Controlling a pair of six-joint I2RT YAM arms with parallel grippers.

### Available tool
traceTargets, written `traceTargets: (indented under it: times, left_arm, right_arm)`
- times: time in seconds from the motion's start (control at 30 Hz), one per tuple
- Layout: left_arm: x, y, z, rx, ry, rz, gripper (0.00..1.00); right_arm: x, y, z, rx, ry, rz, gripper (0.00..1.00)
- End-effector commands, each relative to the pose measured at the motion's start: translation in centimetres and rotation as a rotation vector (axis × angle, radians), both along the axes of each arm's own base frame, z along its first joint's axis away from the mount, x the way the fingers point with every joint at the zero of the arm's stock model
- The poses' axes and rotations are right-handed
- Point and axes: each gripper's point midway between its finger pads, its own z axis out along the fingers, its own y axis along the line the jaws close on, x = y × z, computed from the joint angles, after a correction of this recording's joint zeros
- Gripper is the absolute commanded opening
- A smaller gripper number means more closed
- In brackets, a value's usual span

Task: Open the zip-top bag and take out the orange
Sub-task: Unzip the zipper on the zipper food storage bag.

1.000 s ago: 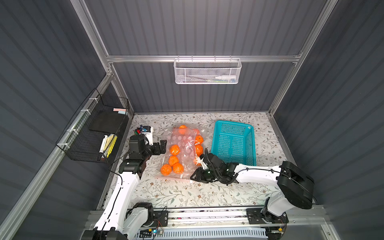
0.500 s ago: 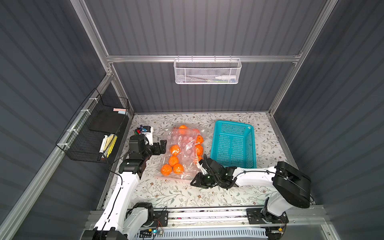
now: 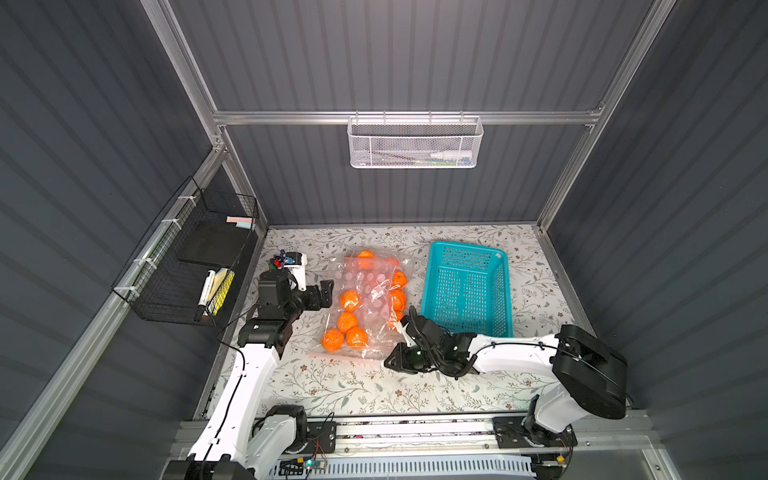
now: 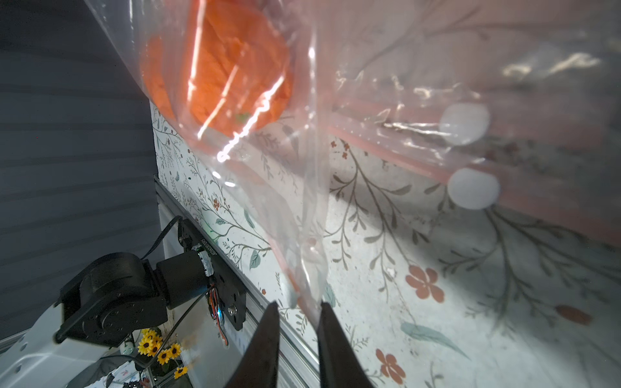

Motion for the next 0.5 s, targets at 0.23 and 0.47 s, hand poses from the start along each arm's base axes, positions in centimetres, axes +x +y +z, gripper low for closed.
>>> traceTargets:
  times: [0.23,0.47]
  left_arm:
    - [-0.2,-0.1,-0.4,0.012,0.003,-0.008,0.97]
    - [-0.2,-0.1,-0.3,0.011,0.002,-0.009,0.97]
  right_arm:
    - [0.5,1.0,1.5,0.038,-0.008,-0.001,0.17]
    - [0.8,1.2,2.1,0.063,-0.017,-0.013,0.1]
